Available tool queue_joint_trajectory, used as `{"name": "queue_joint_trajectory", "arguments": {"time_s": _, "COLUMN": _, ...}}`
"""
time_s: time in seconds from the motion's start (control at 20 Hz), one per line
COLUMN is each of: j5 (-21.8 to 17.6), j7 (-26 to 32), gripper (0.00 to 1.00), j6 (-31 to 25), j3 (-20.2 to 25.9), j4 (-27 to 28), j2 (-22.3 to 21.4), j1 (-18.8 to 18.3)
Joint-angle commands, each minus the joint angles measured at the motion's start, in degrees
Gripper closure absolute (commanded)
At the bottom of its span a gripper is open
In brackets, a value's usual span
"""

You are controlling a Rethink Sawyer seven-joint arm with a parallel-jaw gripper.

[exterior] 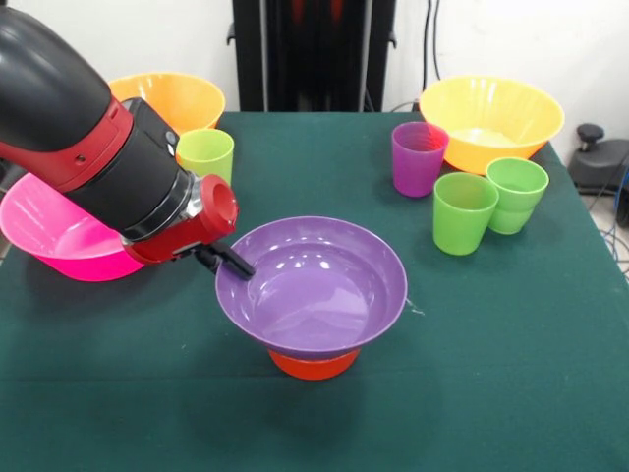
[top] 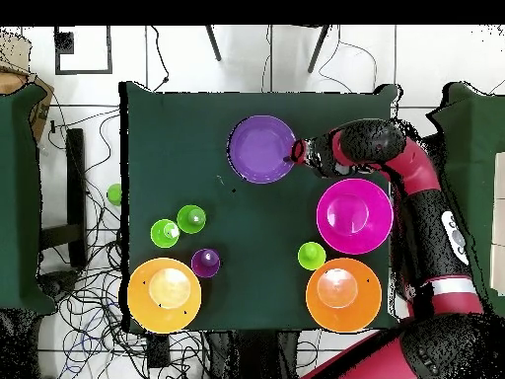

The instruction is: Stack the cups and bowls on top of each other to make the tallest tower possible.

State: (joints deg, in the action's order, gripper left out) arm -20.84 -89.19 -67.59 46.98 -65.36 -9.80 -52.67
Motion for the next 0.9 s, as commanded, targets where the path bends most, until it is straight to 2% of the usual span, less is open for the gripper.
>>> {"name": "queue_joint_trajectory", "arguments": {"time_s": 0.05, "j5": -3.2, "j7": 19.79, "gripper": 1.0, "j6": -3.8, "j3": 0.78, "j4": 2.8, "j2": 0.57, "j1": 2.34}}
{"name": "queue_joint_trajectory", "arguments": {"time_s": 0.9, "j5": -3.59, "j7": 17.75, "gripper": 1.0, "j6": 0.07, "j3": 0.97, "j4": -2.47, "j2": -0.72, "j1": 0.35}}
